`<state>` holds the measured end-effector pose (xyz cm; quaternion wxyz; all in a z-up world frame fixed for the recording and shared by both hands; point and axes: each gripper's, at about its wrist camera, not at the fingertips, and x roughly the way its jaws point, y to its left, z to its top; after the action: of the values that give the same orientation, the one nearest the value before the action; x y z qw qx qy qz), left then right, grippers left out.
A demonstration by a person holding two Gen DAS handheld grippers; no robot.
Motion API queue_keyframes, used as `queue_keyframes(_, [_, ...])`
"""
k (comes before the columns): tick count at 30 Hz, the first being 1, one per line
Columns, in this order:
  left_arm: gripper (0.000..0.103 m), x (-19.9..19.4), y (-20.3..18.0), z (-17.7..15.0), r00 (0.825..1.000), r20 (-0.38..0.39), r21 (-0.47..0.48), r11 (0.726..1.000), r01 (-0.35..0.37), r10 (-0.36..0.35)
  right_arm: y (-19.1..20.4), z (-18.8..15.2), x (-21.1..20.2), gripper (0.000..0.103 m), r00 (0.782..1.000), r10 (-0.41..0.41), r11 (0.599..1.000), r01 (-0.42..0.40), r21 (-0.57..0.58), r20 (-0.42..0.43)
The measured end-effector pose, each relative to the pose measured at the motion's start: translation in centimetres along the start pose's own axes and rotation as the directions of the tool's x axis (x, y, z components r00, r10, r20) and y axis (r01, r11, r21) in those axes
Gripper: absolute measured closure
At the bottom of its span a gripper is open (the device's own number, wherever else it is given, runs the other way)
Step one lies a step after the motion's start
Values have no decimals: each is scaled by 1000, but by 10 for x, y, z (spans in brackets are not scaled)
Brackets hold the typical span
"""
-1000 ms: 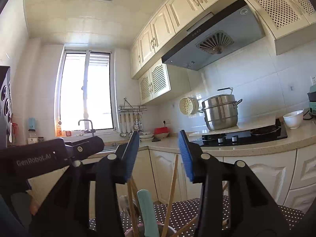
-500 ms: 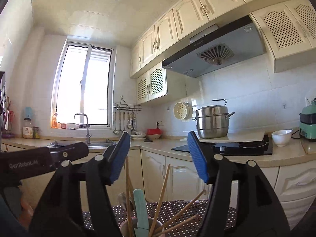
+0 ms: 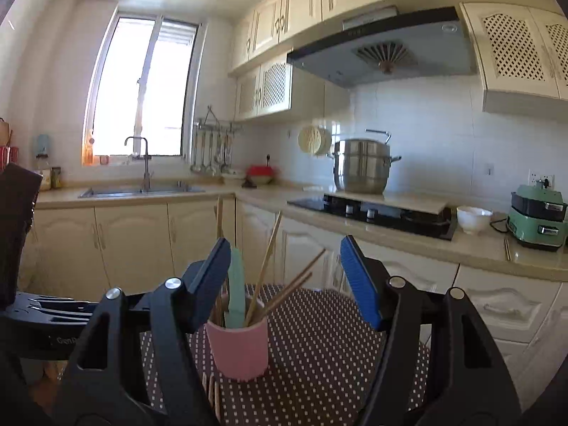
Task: Organize utensils
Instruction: 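Move both open tools back down toward the remaining utensils, then grasp the black-handled utensil with the left tool while the right tool grasps a chopstick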
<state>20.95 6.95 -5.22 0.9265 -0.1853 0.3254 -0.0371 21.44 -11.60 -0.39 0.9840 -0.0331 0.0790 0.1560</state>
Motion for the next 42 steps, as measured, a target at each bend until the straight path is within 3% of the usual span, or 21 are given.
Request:
queue_keyframes(5, [55,17,7,-37,992,-119,15,999,-50,52,3,-30,-2,39,986,21,1000,-24,-13,-164])
queue_keyframes(9, [55,29,11,-61,972,-211,62,993,-96,107,7,-52,0,39,956,37,998,-49,-35,-292])
queue_keyframes(13, [56,40,17,-84,943,-303,87,989,-116,137,9,-73,8,39,901,50,998,-65,-20,-430])
queue_keyframes(22, [57,49,14,-119,906,-363,174,971,-162,216,15,-100,17,39,791,72,993,-113,-28,-607])
queue_keyframes(28, [66,57,12,-123,906,-327,229,953,-200,268,16,-112,30,39,706,154,984,-170,46,-691])
queue_keyframes(31, [76,61,12,-120,909,-313,234,950,-206,274,19,-117,35,39,680,163,981,-186,47,-715])
queue_keyframes(35, [92,63,18,-110,914,-320,198,961,-194,250,21,-121,46,44,643,210,974,-201,101,-736])
queue_keyframes(37, [92,62,23,-106,917,-324,170,968,-184,231,21,-120,50,46,636,202,976,-197,97,-745])
queue_keyframes(42, [92,63,40,-94,918,-362,86,987,-139,161,25,-126,61,61,583,203,972,-217,90,-787])
